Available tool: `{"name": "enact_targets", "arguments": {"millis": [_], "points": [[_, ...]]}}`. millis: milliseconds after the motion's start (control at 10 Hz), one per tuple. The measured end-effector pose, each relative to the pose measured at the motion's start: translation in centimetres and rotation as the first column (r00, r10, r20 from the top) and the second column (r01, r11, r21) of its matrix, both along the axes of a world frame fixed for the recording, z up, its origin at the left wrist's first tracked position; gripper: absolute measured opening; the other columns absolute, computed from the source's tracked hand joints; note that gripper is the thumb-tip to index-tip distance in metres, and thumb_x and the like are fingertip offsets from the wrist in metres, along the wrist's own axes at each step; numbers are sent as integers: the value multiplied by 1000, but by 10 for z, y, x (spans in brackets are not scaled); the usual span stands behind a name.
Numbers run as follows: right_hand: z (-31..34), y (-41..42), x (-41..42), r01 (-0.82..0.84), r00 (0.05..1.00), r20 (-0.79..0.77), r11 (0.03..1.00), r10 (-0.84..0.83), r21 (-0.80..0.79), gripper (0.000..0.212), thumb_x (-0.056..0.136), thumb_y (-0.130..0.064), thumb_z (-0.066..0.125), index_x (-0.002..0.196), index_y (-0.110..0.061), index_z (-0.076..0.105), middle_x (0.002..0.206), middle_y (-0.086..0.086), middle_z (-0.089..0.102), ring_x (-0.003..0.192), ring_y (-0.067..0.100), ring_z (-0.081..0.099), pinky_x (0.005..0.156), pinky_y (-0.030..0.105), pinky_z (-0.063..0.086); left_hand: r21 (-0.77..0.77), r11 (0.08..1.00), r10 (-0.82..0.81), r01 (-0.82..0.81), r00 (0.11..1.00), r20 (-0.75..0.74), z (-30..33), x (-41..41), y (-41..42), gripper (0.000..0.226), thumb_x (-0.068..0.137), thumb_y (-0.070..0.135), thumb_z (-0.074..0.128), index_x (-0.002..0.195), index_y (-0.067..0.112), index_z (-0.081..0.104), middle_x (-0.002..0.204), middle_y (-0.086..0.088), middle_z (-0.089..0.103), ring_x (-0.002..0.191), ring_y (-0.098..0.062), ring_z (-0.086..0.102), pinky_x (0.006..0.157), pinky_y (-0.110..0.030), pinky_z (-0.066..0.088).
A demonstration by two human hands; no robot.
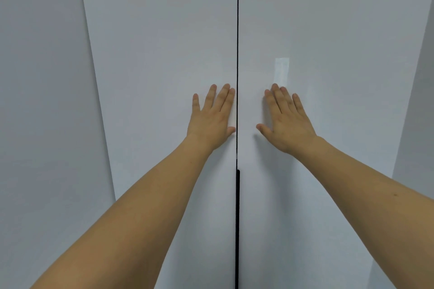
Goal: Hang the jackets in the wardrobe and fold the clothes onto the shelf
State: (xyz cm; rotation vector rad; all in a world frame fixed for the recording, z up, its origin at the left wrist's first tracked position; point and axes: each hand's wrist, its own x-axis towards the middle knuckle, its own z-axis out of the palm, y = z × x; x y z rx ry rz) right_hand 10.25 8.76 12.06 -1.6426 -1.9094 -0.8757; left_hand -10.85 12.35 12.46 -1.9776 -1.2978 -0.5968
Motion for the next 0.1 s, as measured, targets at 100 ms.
{"name": "enact_targets", "arguments": {"millis": [100], "points": [[-4, -9, -5, -40, 999, 1, 998, 40, -38, 83, 98, -50, 39, 155, -13, -9, 163, 6, -15, 150, 21, -14, 121, 38, -12, 38, 999, 31, -33, 998, 59, -1, -14, -7, 94, 95, 60, 46, 157, 15, -8, 166, -1, -9, 152, -29, -6, 120, -57, 8]]}}
